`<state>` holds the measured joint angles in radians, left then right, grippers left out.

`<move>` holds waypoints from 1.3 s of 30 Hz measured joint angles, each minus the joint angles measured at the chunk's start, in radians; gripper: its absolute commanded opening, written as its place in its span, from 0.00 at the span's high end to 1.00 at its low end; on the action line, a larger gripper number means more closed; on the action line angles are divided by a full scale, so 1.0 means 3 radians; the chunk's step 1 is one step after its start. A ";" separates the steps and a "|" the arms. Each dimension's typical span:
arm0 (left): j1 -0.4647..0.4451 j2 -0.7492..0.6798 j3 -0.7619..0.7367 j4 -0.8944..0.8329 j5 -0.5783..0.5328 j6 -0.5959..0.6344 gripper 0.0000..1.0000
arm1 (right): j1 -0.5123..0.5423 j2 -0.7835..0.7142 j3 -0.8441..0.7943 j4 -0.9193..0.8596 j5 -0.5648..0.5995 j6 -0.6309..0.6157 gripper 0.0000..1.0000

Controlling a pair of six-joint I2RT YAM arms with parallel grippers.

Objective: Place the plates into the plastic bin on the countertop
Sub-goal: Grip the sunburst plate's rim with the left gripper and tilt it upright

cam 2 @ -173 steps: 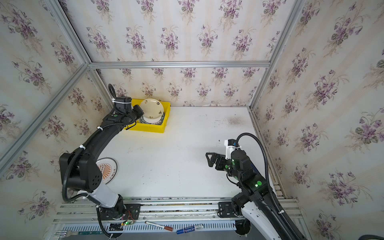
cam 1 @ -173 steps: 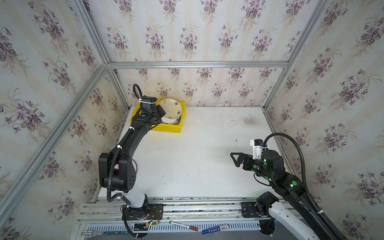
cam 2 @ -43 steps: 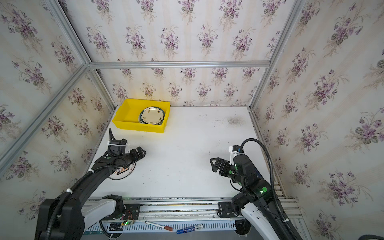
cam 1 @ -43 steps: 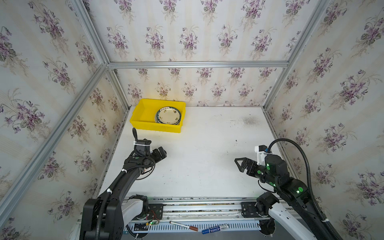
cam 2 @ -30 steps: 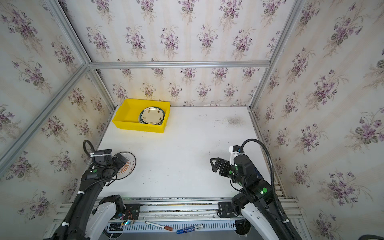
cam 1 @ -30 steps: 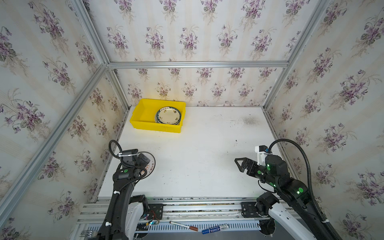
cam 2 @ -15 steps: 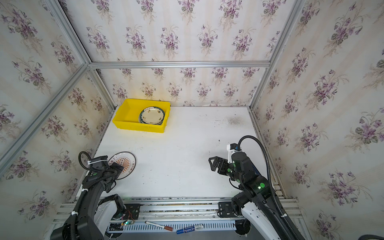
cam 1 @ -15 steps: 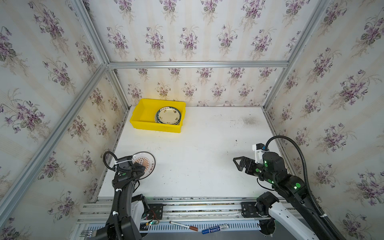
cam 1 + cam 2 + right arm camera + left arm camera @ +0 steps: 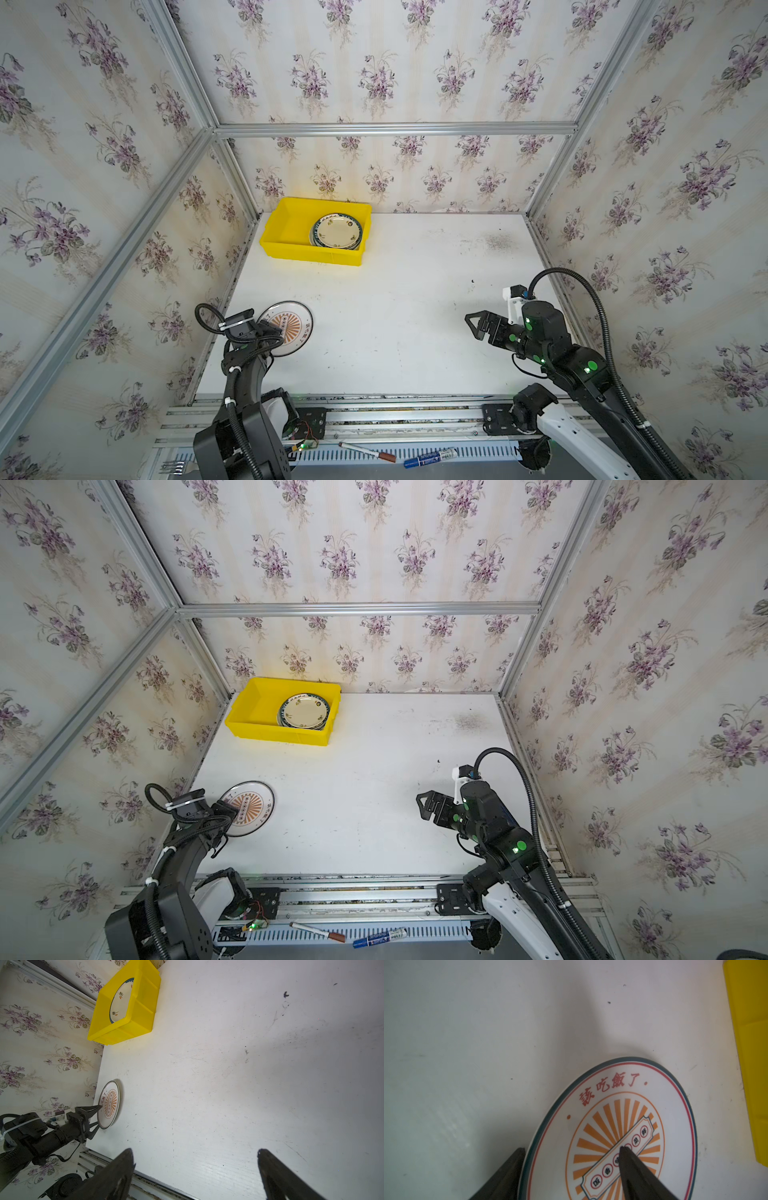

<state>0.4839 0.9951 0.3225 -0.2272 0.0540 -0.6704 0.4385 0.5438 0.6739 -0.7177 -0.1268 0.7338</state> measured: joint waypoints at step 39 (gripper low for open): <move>-0.0008 0.0306 0.0084 0.0359 0.1147 0.0196 1.00 | 0.0000 -0.0257 -0.0128 0.0076 0.0066 0.0161 0.06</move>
<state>0.4816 1.0870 0.3477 -0.1196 0.3981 -0.6117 0.4385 0.4667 0.6353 -0.6949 -0.1070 0.7822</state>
